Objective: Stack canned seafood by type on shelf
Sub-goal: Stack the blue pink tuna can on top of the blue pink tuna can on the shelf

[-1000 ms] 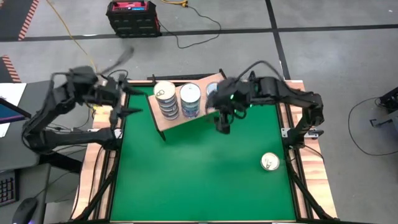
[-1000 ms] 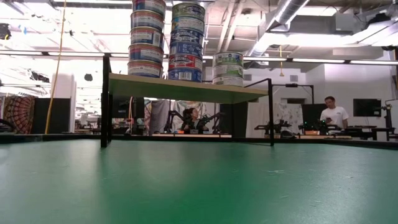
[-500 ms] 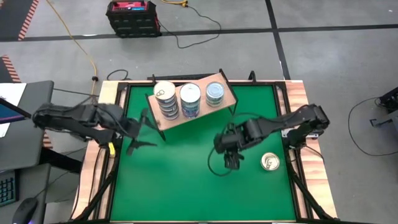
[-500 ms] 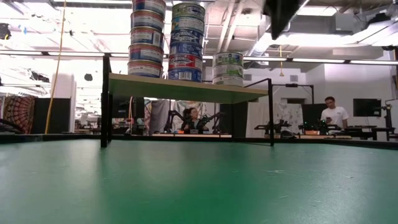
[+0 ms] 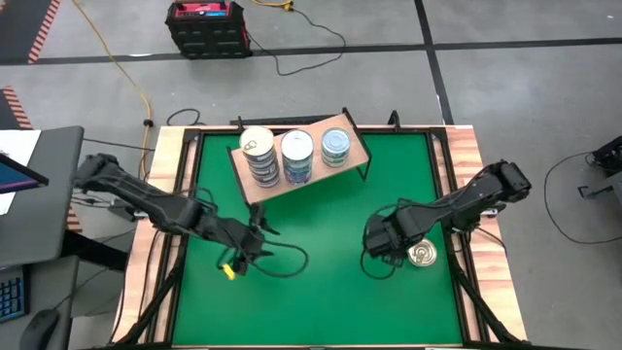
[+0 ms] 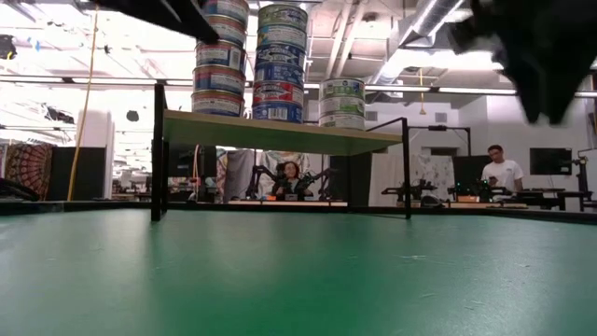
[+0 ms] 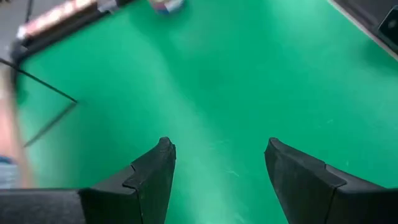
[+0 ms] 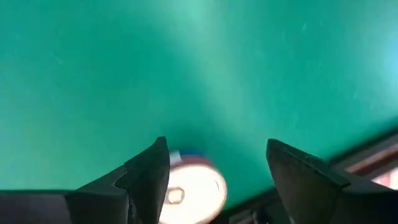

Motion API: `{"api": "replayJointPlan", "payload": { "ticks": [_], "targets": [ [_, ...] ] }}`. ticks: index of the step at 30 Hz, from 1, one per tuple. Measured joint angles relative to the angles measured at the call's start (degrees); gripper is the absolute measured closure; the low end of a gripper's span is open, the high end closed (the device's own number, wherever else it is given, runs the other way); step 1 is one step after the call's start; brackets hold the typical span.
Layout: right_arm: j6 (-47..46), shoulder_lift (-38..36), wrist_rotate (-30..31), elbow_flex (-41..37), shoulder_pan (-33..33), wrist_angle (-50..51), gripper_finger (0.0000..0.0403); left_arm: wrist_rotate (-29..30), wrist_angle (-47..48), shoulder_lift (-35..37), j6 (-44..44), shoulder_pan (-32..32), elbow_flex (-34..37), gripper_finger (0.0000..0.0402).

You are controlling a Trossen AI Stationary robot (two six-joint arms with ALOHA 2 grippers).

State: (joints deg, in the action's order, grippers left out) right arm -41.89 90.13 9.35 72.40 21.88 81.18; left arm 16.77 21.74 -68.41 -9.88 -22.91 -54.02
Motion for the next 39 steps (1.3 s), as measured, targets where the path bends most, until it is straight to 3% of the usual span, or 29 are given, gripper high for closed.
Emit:
{"api": "replayJointPlan", "payload": {
  "ticks": [8, 20, 27, 33, 39],
  "targets": [
    [-3.1, 1.5, -8.9, -10.2, 1.4, -0.3, 0.0111, 0.0, -7.2, -10.6, 1.9, -0.4, 0.0, 0.0165],
    [-4.3, 2.0, -10.2, -16.2, 3.5, -9.0, 0.0111, 0.3, -13.3, -15.2, 3.0, -1.8, 0.0, 0.0165],
    [-4.2, 5.3, -8.0, -15.0, 2.5, -20.3, 0.0111, 0.5, -16.0, -15.2, 3.5, -1.8, 0.0, 0.0165],
    [-0.8, 6.3, -3.6, -11.5, 0.1, -30.6, 0.0111, 1.9, -22.8, -15.3, 3.8, -1.8, 4.5, 0.0165],
    [3.1, 3.1, 0.8, -4.0, 1.3, -27.4, 0.0111, 1.5, -20.6, -15.2, 7.7, -2.0, 4.7, 0.0165]
  ]
}}
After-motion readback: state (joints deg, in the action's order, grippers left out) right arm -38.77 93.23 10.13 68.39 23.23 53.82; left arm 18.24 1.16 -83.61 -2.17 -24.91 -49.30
